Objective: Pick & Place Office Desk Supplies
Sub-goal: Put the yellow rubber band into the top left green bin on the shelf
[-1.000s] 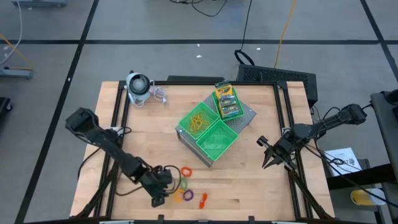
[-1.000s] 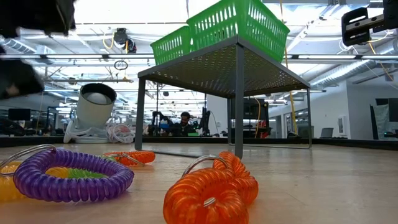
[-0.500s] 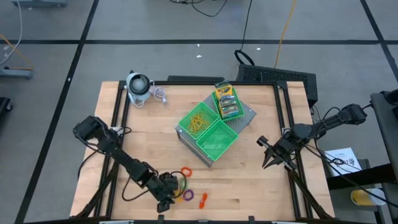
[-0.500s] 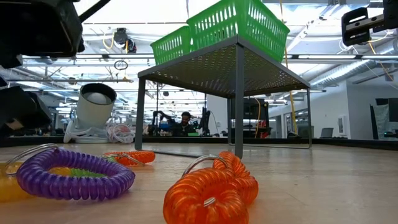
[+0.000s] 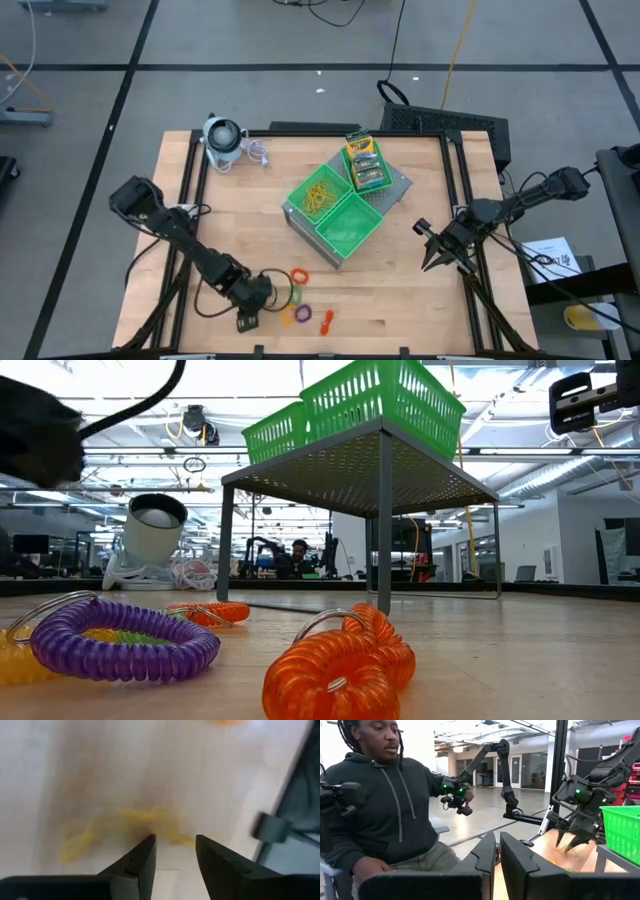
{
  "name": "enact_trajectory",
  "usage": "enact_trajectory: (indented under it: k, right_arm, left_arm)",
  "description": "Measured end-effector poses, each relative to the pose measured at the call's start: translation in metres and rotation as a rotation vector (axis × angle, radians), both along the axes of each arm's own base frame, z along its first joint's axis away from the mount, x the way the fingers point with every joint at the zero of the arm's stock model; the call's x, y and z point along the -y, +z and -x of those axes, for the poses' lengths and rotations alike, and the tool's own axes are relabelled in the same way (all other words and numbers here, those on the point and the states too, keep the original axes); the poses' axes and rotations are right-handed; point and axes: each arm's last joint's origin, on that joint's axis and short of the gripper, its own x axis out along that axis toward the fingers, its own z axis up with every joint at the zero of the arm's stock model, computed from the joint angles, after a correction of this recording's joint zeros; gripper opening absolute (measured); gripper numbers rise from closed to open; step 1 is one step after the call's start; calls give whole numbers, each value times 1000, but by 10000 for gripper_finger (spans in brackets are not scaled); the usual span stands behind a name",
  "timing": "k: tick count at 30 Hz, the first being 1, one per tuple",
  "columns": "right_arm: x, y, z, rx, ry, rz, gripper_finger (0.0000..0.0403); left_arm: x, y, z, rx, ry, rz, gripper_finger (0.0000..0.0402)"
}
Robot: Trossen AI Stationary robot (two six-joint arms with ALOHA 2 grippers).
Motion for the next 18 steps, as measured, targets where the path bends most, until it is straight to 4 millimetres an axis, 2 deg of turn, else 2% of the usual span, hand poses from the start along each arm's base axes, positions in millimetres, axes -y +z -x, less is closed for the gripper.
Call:
enact_trajectory:
  k: [3,9,18]
  right_arm:
    - [0,0,0,1,0,0,20]
    - [0,0,0,0,0,0,20]
    - [0,0,0,-1,0,0,20]
  left_arm:
    - [-12,10,9,-22,56,-106,134]
    - [-31,15,23,-78,174,-340,120]
    - [-24,17,13,54,145,-301,120]
